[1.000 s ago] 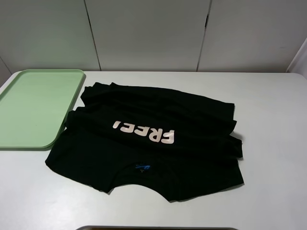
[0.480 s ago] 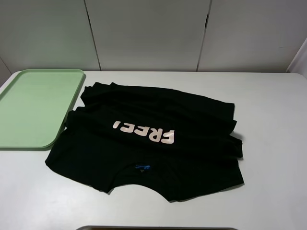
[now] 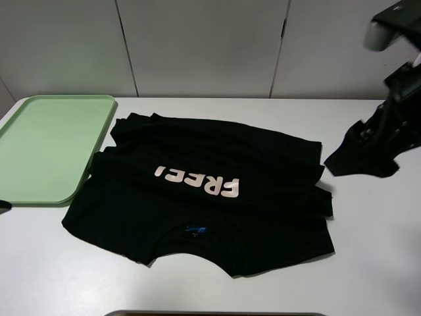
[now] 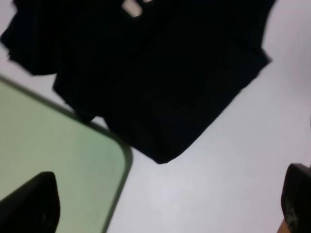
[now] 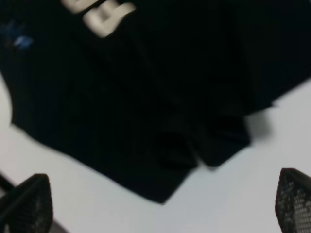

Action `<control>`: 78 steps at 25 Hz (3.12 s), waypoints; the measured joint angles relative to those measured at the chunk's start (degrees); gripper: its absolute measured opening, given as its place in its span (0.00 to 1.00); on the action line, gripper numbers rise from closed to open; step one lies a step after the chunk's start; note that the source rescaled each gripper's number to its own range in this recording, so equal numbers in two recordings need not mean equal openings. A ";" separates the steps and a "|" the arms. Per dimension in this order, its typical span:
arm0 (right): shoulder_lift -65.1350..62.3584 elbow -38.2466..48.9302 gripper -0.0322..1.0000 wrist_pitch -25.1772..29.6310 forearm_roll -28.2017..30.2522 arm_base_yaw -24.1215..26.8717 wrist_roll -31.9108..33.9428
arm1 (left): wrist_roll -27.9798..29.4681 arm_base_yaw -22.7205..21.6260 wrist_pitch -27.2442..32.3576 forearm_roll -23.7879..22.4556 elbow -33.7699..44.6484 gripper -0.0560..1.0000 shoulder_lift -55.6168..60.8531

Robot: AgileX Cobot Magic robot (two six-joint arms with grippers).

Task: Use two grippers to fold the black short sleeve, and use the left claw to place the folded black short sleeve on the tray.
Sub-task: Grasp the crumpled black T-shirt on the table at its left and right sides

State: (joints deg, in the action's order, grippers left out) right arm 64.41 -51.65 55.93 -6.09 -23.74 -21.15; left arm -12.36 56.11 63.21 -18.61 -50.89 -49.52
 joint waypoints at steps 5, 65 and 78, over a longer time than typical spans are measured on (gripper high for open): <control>7.29 -0.11 1.00 -1.73 1.29 -9.83 -2.41 | -3.51 1.75 -1.17 1.03 2.81 0.88 -4.06; 22.04 0.06 1.00 -13.59 7.85 -18.42 -11.86 | -25.65 -29.27 -33.58 7.27 6.77 0.79 -37.50; 31.16 0.06 1.00 -19.32 12.74 -17.89 -11.50 | -35.19 -29.40 -32.63 6.00 -3.22 0.79 -50.02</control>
State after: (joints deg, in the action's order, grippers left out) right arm 95.57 -51.59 36.61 6.66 -41.63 -32.65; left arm -47.55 26.71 30.58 -12.61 -54.12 -99.55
